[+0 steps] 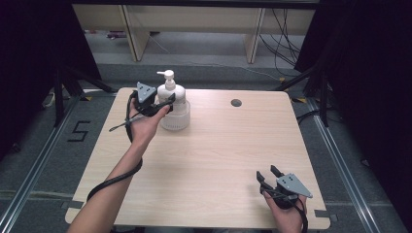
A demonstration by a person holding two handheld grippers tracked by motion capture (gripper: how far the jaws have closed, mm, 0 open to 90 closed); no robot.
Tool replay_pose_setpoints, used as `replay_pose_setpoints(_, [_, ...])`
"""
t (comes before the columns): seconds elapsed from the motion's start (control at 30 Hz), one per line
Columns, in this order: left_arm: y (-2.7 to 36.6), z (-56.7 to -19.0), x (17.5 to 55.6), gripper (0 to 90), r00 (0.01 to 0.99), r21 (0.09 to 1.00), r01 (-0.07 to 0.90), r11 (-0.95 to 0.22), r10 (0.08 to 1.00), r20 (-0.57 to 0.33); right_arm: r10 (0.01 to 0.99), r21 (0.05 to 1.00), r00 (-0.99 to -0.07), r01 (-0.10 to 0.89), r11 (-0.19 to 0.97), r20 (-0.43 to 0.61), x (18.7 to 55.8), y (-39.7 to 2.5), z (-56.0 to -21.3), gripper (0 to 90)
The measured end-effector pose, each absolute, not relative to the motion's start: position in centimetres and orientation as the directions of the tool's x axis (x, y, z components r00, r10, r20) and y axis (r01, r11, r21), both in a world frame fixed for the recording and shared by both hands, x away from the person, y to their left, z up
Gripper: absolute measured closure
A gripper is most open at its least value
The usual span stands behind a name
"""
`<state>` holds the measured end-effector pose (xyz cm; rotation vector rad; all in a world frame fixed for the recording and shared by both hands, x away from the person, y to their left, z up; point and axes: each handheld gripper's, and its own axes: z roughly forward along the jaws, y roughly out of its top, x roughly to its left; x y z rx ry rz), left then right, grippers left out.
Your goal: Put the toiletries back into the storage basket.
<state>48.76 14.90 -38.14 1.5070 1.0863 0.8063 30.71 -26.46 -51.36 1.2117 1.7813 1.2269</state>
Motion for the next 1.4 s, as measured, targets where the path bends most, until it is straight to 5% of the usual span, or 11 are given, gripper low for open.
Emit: replay_pose_setpoints(1.4, [18.3, -47.6, 38.7, 29.9, 0.427, 0.963, 0.256, -0.083, 0.904, -0.035, 0.929, 0.940, -0.368, 0.303, 0.157, -0.037, 30.8, -26.7, -51.4, 41.9])
